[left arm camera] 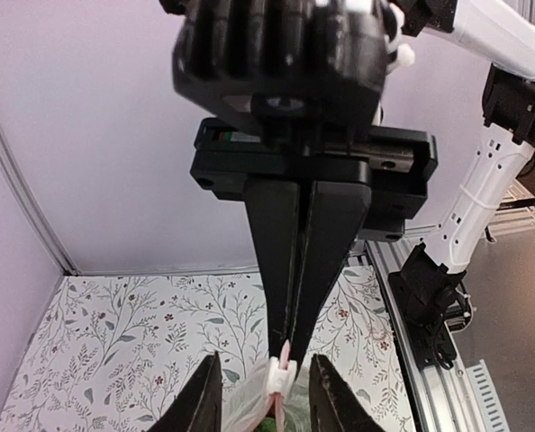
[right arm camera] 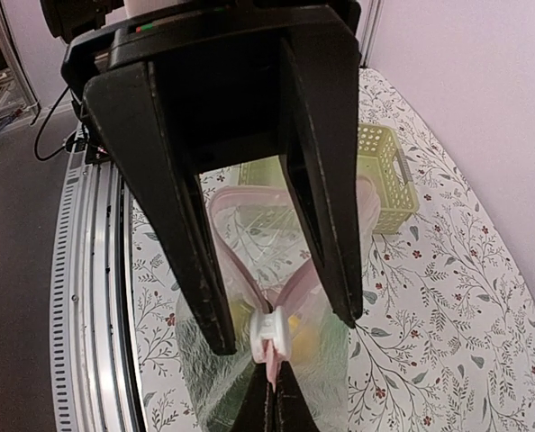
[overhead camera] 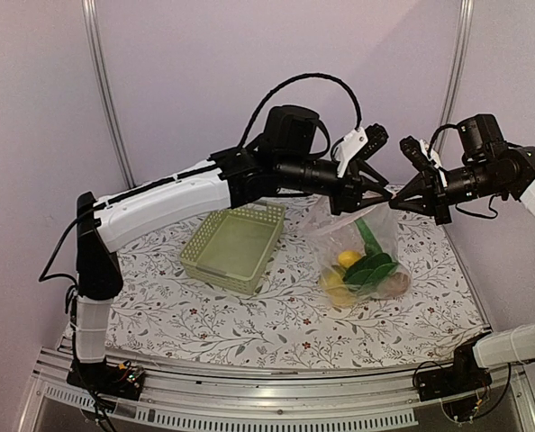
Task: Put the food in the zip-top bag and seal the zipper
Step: Zip the zipper of the food storage bag.
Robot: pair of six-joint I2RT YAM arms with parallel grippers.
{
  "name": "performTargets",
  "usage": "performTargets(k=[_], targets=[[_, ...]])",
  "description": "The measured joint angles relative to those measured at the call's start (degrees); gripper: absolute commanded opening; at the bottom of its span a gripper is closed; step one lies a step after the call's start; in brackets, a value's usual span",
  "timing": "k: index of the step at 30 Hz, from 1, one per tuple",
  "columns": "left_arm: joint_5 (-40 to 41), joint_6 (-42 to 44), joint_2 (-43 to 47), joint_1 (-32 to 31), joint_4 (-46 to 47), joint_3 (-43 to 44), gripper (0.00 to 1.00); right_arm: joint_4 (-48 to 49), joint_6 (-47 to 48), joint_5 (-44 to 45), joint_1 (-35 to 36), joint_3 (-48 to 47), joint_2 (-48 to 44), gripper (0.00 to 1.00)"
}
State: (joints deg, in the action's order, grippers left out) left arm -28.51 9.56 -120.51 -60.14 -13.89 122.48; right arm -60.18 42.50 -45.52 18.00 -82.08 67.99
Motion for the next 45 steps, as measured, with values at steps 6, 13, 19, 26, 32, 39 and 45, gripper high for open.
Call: performTargets(k=[6, 13, 19, 26, 32, 39, 45], targets=[[-0.5, -0.1, -0.8, 0.1, -0.9, 0.1, 0.26, 0.0, 0.0, 0.1, 0.0, 0.0, 0.0, 0.0], [-0.7, -0.3, -0.8, 0.1, -1.4, 0.2, 0.13, 0.0, 0.0, 0.1, 0.0, 0.0, 0.0, 0.0], [-0.6, -0.5, -0.8, 0.2, -1.6, 0.3, 0.08, 1.8, -1.2, 1.7, 0.0, 0.3, -0.4, 0.0], [-0.6, -1.1, -0.8, 0.7, -1.7, 0.5, 0.07, 3.5, -2.3, 3.5, -0.8, 0.4, -2.2, 0.0], [0.7, -1.5, 1.2, 2.2, -1.9, -3.8, 0.06, 4.2, -2.2, 1.6, -5.2, 0.4, -2.2, 0.0], [1.9, -2.1, 5.3, 3.9, -1.7, -11.5, 0.05, 4.9, -2.0, -0.6, -10.1, 0.4, -1.3, 0.0], [2.5, -2.3, 8.8, 5.4, -0.1, -18.8, 0.04, 5.5, -1.7, -1.9, -13.9, 0.4, -0.2, 0.0]])
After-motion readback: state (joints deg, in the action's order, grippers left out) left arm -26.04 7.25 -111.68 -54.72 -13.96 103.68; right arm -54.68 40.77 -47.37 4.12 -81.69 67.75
